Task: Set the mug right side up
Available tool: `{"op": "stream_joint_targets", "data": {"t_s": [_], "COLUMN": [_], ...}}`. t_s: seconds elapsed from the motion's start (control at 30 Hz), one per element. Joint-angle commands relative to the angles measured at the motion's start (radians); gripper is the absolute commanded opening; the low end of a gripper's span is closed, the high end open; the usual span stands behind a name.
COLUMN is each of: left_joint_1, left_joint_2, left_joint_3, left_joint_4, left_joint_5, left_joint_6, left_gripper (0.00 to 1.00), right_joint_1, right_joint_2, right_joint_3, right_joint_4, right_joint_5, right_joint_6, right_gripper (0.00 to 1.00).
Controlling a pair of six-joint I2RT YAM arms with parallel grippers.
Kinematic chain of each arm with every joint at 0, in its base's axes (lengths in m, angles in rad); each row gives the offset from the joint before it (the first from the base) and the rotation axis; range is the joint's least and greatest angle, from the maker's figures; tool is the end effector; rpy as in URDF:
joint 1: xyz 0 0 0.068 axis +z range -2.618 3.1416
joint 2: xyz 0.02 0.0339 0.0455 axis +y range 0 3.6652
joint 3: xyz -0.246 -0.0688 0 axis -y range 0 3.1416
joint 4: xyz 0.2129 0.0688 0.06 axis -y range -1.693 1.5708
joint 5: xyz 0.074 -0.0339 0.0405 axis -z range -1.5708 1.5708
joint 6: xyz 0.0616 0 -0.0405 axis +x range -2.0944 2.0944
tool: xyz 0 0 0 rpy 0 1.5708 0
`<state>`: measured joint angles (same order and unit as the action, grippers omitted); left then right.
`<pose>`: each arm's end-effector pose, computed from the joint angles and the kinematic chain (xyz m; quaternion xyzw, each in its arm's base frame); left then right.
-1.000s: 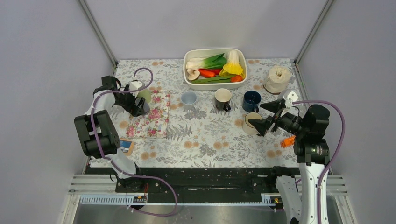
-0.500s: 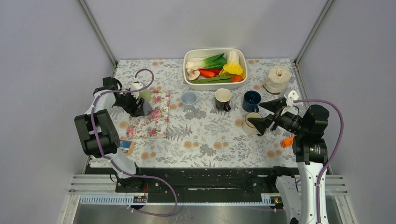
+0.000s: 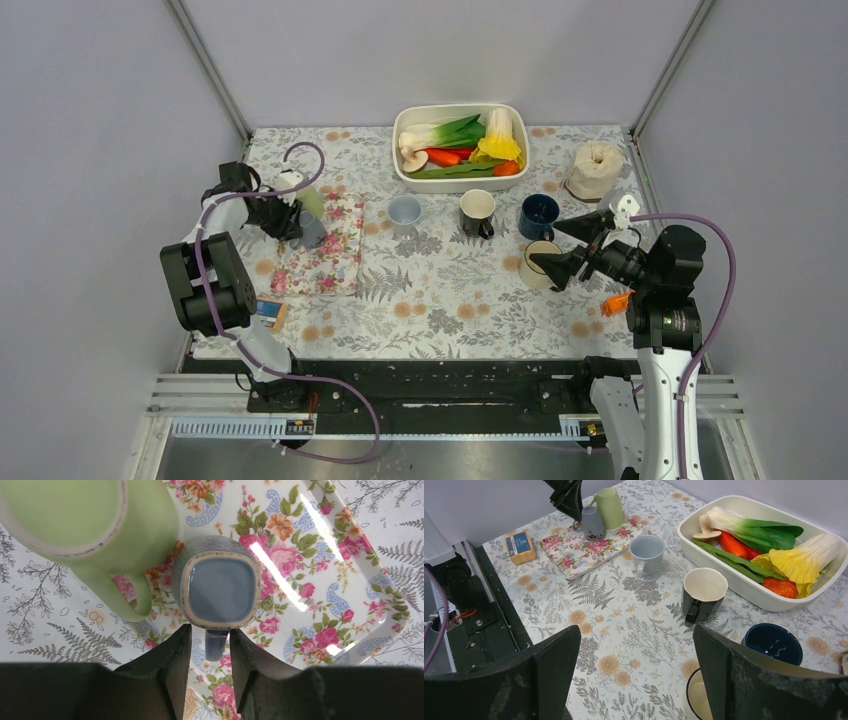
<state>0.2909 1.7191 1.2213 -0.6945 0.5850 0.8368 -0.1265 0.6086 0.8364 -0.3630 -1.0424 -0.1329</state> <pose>0.3148 0.0587 0.1914 0.3058 0.8910 -0.1431 0.3036 0.1219 0.0381 0.3465 -0.3296 0.6522 0.2981 0.6141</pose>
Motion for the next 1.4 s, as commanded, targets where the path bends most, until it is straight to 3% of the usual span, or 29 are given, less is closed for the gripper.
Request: {"op": "stream_joint_targets", "data": {"t_s": [0.0,0.7,0.8,0.97,1.13,1.37], "left_joint_1": [0.002,-0.015,-0.016,-0.018,-0.021,-0.05], "left_joint_2": [-0.008,0.019,0.019,0.011,-0.059,-0.248], "left_joint_3": [-0.004,-0.009,-0.009,-0.005,0.02,0.065], "left_joint_4": [0.079,0.06,0.06,0.058,0.055,0.13], "left_joint_5": [-0.033,-0.033,-0.034,-0.012,0.09,0.382], "left_joint_6": [-0.045,-0.023,-0.023,-0.041,-0.113,-0.355], "left_gripper": [0.36,0.33,0.25,0.03,0.0,0.0], "right_joint_1": [0.004,0.004,0.005,0.005,0.013,0.062], "right_joint_2": [-0.008,-0.006,-0.004,0.003,0.029,0.097], "right_joint_3": [-0.006,-0.009,-0.008,-0.007,-0.001,0.04], "right_joint_4": [0.043,0.049,0.054,0.062,0.098,0.273], "right_joint_5": [-0.037,-0.057,-0.059,-0.063,-0.076,-0.092], "right_joint_6": [0.012,0.016,0.021,0.031,0.075,0.266], "right_gripper": [0.92,0.91,0.91,0.91,0.91,0.91]}}
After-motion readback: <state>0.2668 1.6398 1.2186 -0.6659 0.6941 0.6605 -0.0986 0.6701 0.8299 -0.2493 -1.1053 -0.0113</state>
